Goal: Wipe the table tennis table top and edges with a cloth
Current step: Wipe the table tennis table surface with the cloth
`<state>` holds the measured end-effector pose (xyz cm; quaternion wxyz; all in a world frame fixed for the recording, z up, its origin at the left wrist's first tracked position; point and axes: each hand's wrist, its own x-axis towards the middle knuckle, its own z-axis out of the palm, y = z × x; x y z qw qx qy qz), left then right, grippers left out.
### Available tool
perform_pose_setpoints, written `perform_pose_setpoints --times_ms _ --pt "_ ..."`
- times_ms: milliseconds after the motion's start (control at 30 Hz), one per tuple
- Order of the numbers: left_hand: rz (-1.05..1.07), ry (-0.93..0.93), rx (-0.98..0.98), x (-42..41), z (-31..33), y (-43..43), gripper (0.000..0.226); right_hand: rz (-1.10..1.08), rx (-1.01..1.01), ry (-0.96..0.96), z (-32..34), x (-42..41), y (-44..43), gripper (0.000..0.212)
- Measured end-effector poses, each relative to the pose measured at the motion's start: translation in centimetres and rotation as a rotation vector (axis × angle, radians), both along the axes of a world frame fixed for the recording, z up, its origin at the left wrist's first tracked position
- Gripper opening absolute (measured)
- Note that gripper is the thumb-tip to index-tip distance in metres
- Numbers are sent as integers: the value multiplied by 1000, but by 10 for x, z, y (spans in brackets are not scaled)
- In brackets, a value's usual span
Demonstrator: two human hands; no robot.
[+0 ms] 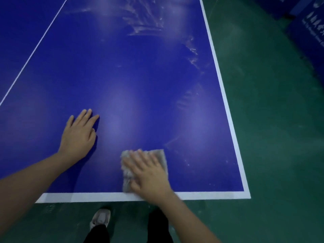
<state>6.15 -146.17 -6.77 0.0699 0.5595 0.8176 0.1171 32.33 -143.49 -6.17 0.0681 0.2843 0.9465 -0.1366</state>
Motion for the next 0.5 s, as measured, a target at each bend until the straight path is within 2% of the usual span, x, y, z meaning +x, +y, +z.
perform_pose_setpoints --times_ms 167,267,333,433,500 --pt "65 -57 52 100 5 40 50 -493 92 -36 0 72 144 62" --pt "162 -125 17 148 -2 78 48 -719 61 -4 6 95 171 57" --pt "242 -89 -33 166 -8 97 52 -598 104 -4 4 96 141 55" --pt "279 22 -76 171 -14 107 54 -168 7 43 2 99 62 63" --pt "276 33 -69 169 -18 106 54 27 -71 57 2 104 34 67"
